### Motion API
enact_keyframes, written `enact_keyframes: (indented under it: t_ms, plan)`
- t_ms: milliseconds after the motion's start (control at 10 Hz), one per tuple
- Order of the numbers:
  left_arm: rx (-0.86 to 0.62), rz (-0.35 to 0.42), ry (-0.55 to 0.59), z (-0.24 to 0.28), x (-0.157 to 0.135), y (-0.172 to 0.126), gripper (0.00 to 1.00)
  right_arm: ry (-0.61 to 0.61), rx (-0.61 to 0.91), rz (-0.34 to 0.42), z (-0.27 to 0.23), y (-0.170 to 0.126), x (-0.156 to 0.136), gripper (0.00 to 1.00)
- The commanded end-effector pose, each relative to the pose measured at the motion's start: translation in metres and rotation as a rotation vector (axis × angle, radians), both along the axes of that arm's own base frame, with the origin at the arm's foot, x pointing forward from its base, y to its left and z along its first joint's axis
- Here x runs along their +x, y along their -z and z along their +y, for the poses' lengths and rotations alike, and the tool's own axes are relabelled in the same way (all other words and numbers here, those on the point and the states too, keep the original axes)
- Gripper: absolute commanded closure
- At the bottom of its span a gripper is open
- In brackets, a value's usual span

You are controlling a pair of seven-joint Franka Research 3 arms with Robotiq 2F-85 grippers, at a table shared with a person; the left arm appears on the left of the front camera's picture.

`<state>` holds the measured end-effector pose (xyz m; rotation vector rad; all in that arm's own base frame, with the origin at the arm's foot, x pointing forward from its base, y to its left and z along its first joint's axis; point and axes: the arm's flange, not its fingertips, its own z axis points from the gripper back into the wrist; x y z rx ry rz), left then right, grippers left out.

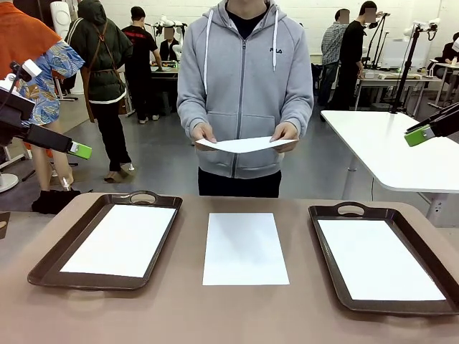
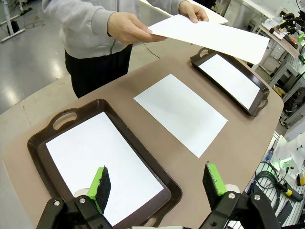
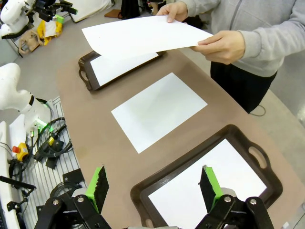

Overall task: Sort the A4 documents.
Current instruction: Receive the A4 Paper.

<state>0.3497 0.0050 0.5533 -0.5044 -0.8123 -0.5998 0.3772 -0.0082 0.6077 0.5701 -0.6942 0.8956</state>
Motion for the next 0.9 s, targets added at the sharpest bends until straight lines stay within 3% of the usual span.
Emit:
enact_keyframes:
  t_ms: [0,800]
  plan:
    - [0.0,-0.003,0.0,-0.0004,0.0001,0.0004,0.0,-0.006,0.005,0.0,0.0009,0.0002,0.0,0.0]
    - [0.0,-0.003,0.0,-0.0004,0.0001,0.0004,0.0,-0.006,0.005,0.0,0.0009,0.0002,0.0,0.0]
